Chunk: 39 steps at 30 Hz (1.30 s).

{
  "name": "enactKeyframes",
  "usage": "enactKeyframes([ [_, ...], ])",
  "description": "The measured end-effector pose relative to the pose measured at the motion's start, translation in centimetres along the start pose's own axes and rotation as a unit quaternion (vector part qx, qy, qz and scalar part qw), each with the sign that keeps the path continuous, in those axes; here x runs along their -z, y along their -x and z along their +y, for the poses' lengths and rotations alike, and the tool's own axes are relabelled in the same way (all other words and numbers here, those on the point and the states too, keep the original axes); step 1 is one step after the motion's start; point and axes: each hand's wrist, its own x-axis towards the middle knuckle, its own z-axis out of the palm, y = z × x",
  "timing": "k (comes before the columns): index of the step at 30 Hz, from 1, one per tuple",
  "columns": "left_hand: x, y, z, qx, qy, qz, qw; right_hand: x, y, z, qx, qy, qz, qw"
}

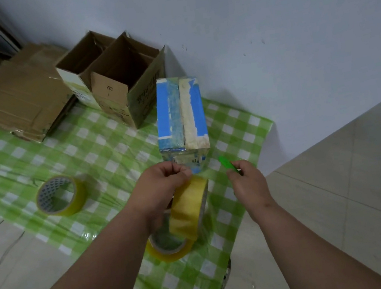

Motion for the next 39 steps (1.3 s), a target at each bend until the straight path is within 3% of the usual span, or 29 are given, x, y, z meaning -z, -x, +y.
enactKeyframes([
  [4, 3.2, 1.3, 0.6, 0.100, -0.154, -0.088, 0.979, -1.1, -0.6, -0.8, -0.008, 0.050, -0.024, 0.998],
  [6, 4.6, 1.6, 0.4, 0.138, -0.196, -0.084, 0.967, -1.8, -0.7, -1.2, -0.005, 0.071, -0.042, 0.997],
  [9, 6.2, 1.1, 0.3, 0.131, -0.207, -0.008, 0.970, -2.8, -1.0, -1.2, 0.003, 0.104, -0.049, 0.993],
  [13, 6.9, -0.3, 0.9, 0.057, -0.198, 0.119, 0.971, -4.1, -1.1, -0.5, -0.008, 0.159, -0.086, 0.984],
  [16, 6.4, -1.0, 1.4, 0.015, -0.204, 0.142, 0.969, -4.8, -0.9, 0.3, -0.036, 0.243, -0.117, 0.962],
  [19, 6.0, -1.3, 1.6, -0.022, -0.172, 0.183, 0.968, -4.4, -0.7, 0.4, -0.052, 0.255, -0.059, 0.964],
  [21, 5.8, -1.4, 1.8, -0.047, -0.135, 0.227, 0.963, -3.8, -0.5, 0.1, 0.003, 0.120, 0.036, 0.992],
  [24, 5.3, -1.7, 2.1, -0.082, -0.125, 0.242, 0.959, -3.1, 0.6, -1.7, 0.132, -0.063, 0.113, 0.983],
  [29, 4.0, -3.1, 1.5, -0.116, -0.266, 0.196, 0.937, -3.4, 0.6, -4.2, 0.257, 0.043, 0.057, 0.964],
  [39, 3.9, -5.2, 0.4, -0.197, -0.347, 0.205, 0.894, -3.7, -0.8, -4.5, 0.288, 0.121, 0.105, 0.944],
])
